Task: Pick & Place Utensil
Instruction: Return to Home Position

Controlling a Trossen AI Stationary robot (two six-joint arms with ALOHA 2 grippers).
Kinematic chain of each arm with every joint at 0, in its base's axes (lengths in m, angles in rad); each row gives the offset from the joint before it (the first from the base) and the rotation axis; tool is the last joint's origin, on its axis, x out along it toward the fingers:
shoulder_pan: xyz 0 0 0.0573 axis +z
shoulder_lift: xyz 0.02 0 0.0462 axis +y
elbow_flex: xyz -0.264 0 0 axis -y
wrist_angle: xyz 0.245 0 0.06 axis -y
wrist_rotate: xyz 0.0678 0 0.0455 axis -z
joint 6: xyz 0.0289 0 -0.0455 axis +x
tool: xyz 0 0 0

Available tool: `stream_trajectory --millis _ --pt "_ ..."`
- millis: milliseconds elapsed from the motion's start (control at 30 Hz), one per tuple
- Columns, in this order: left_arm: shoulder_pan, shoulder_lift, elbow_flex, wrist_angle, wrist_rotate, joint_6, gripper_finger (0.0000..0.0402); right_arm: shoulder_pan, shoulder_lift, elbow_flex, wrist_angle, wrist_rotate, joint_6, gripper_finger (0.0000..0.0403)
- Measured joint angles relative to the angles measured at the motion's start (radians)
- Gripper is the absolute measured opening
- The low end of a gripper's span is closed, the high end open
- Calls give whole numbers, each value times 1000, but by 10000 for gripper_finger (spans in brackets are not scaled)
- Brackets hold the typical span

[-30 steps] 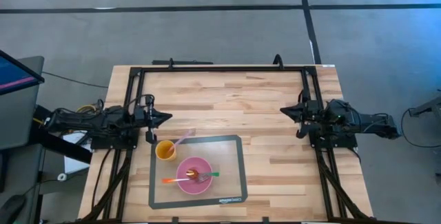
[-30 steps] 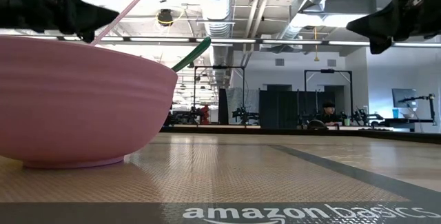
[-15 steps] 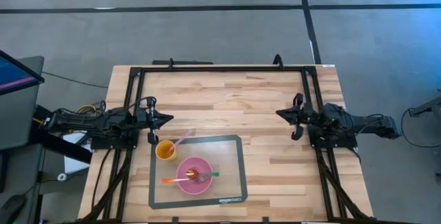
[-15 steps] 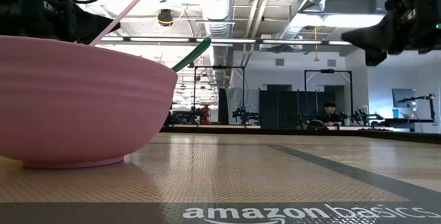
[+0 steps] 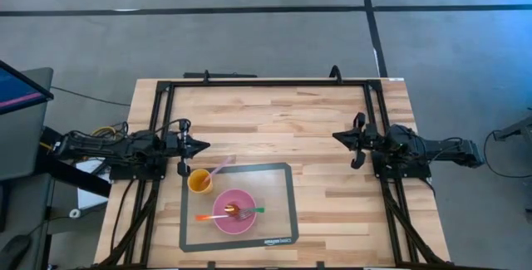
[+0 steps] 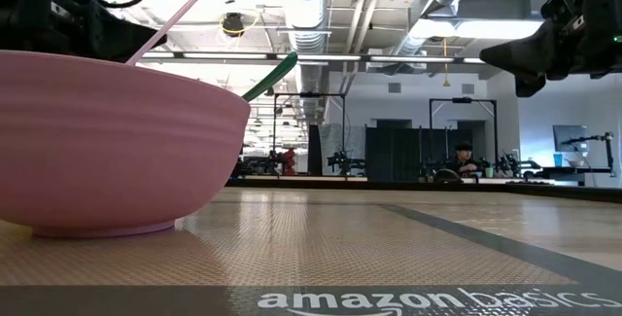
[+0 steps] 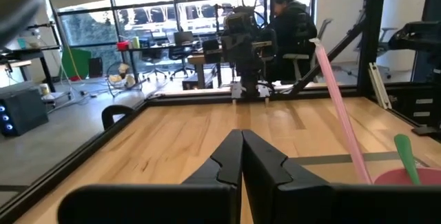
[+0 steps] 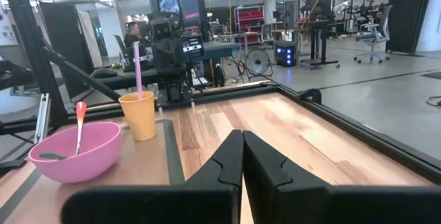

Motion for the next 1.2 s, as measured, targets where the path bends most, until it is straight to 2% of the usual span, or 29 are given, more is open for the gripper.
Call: stream_trajectory --millis 333,1200 --pt "0 0 0 0 0 -68 8 2 0 -1 0 0 0 1" --pt "0 0 0 1 1 -62 8 1 0 -1 -1 0 0 1"
